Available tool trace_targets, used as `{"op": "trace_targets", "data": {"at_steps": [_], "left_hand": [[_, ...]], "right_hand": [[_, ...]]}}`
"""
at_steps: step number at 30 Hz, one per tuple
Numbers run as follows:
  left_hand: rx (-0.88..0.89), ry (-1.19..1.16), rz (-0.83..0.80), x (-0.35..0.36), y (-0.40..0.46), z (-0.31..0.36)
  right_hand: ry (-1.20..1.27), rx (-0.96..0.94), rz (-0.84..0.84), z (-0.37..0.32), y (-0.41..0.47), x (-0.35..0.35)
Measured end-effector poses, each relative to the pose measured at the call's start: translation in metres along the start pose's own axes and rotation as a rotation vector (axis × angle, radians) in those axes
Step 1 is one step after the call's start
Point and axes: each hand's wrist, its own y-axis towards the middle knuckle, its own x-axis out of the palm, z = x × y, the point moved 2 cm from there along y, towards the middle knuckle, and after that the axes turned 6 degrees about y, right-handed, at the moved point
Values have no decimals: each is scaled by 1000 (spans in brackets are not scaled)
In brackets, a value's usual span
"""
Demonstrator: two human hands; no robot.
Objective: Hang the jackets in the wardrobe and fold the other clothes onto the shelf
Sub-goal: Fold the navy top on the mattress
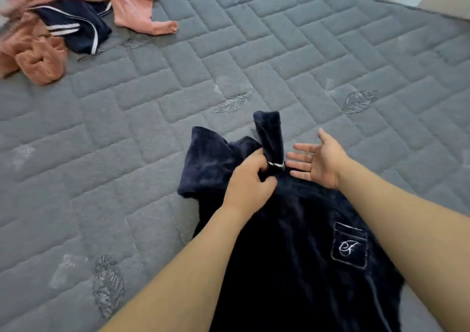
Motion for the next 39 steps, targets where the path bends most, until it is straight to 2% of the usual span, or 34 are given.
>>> {"op": "trace_targets", "data": {"at_steps": [2,4,6,9,11,13,16,21,24,26,28,30,32,35,39], "left_hand": [[44,115,-288,56,-13,9],[72,339,-560,100,-29,10],[65,477,-686,123,-40,8],[25,592,-660,127,-48,1],[0,730,-597,122,-46,-5],[-43,847,-511,116,-41,-10],[-156,892,-439,120,-35,-10],[-241,830,-612,168,-29,12],[-258,784,-658,212,-34,35],[-234,799,-641,243,-39,54],[-214,854,-542,271,-43,72],[-120,1031,-441,296,-49,89],[26,1210,-426,324,-56,108],[187,1243,-516,379,-61,138],[332,1095,-815,470,-76,178]], "right_hand": [[47,21,57,7,-7,-52],[0,59,114,22,-16,-96],[-129,136,135,40,-24,-127],[-333,181,162,68,-26,-149],[-363,80,235,78,-20,-154],[-240,-6,301,78,-20,-157],[-95,-32,429,73,-22,-180],[-119,67,471,89,-33,-245],[-73,38,538,101,-41,-291],[1,46,579,107,-47,-325],[86,64,614,112,-55,-363],[145,85,685,117,-64,-405],[163,126,760,124,-74,-450],[212,160,898,138,-88,-519],[206,222,1107,163,-110,-599]]}}
